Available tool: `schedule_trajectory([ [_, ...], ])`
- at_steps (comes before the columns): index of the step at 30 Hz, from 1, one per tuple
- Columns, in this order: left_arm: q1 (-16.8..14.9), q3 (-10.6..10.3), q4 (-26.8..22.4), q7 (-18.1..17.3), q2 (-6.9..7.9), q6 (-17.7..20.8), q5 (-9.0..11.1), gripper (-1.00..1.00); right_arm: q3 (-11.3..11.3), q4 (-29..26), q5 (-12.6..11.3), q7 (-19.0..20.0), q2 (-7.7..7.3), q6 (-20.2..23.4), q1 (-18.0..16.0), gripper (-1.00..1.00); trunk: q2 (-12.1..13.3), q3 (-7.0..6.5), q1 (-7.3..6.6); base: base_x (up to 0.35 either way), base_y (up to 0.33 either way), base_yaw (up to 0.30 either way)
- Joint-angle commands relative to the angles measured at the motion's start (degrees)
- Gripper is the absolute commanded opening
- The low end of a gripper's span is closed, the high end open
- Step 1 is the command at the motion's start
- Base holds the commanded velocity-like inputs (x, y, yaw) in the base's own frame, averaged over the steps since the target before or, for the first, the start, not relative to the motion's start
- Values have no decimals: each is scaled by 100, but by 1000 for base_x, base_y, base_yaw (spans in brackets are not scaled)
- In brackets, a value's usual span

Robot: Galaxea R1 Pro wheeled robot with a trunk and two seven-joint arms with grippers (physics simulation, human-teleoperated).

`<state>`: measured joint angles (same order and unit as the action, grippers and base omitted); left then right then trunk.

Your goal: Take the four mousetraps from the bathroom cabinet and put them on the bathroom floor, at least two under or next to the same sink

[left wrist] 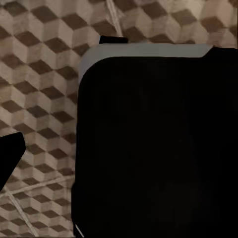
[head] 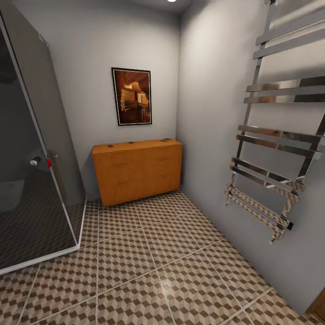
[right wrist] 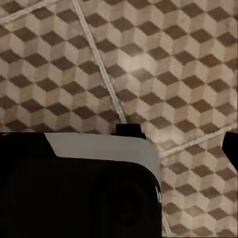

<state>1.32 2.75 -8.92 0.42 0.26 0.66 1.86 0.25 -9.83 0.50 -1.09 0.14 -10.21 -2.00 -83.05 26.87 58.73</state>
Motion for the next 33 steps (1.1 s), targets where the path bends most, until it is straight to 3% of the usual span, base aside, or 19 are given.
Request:
schedule_trajectory([
  [1,0,122,-113,41,41,14,108,100,1,-121,13,-62,-2,-14,-10,100,-3,6,0,0,0,0],
  [3,-47,625,-454,327,189,57,542,100,2,-543,20,-392,-9,13,-108,100,-3,6,0,0,0,0],
  [5,-115,841,-617,538,247,97,747,100,3,-685,32,-658,-6,108,-227,100,-3,6,0,0,0,0],
  [6,-296,1033,-818,886,338,199,945,100,4,-804,84,-1111,-5,464,-498,100,-3,6,0,0,0,0],
  [8,-464,1105,-903,1112,398,291,1020,100,3,-844,136,-1380,-13,819,-754,100,-3,6,0,0,0,0],
  [9,-763,1163,-979,1397,454,470,1082,100,2,-877,188,-1614,-22,1394,-1205,100,-3,6,0,0,0,0],
  [11,-1069,1187,-1038,1569,481,656,1110,100,2,-892,214,-1704,-27,1841,-1641,100,-3,6,0,0,0,0],
  [14,-1457,1199,-1151,1677,515,827,1128,100,2,-892,232,-1748,-14,2144,-2106,100,-3,6,0,0,0,0],
  [18,-1877,1201,-1336,1718,546,909,1137,100,7,-894,260,-1781,-1,2302,-2466,100,-3,6,0,0,0,0],
  [23,-2001,1115,-1333,1704,495,867,1141,100,4,-882,278,-1796,41,2336,-2553,100,-3,6,0,0,0,0],
  [33,-2029,584,-793,1674,425,731,1150,100,2,-880,291,-1777,20,2339,-2568,100,-3,6,0,0,0,0],
])
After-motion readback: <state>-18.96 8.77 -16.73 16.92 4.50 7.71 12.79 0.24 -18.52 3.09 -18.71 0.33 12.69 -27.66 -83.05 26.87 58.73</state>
